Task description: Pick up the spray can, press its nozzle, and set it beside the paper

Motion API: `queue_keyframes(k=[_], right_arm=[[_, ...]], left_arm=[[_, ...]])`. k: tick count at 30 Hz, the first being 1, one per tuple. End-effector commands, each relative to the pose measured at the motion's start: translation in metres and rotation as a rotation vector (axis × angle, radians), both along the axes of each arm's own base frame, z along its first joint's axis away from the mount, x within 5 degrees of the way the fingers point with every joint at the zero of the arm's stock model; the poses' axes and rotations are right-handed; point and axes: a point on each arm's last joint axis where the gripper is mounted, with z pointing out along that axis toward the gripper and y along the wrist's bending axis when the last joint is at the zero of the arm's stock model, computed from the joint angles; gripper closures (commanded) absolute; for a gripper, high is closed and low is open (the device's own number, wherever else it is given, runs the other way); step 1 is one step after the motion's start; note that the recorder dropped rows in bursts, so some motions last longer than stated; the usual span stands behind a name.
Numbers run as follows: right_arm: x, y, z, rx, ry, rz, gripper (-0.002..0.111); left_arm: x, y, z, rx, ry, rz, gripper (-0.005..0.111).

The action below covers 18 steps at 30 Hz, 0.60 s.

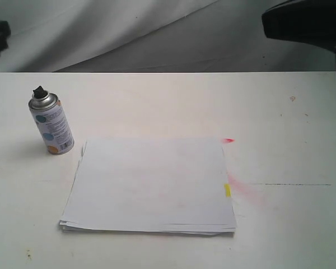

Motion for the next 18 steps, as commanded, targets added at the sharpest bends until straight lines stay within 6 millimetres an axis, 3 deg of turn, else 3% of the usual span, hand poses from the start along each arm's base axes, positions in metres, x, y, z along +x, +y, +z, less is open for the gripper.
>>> queue_keyframes(k=[1, 4, 5, 8, 10, 16, 18], right_arm=[[-0.016, -0.001, 0.01, 0.02, -0.055, -0.005, 0.108], [-0.024, -0.001, 0.013, 0.024, -0.068, 0.001, 0.108], [-0.031, -0.001, 0.015, 0.021, -0.072, 0.015, 0.108], [-0.046, -0.001, 0.02, 0.017, -0.093, 0.034, 0.108], [-0.067, 0.0, 0.025, 0.032, -0.111, 0.049, 0.108], [-0.168, -0.01, 0.031, 0.099, -0.232, -0.01, 0.108], [-0.18, -0.011, 0.023, 0.105, -0.242, -0.01, 0.108]], left_arm=[[-0.063, 0.0, 0.057, -0.004, -0.109, 0.054, 0.044], [-0.097, -0.001, 0.076, 0.0, -0.162, 0.077, 0.057], [-0.119, -0.002, 0.085, -0.001, -0.187, 0.092, 0.068], [-0.144, -0.003, 0.088, -0.002, -0.227, 0.101, 0.086], [-0.164, -0.005, 0.083, -0.026, -0.265, 0.099, 0.103], [-0.204, -0.011, 0.039, -0.135, -0.38, 0.067, 0.107], [-0.207, -0.012, 0.031, -0.158, -0.418, 0.057, 0.107]])
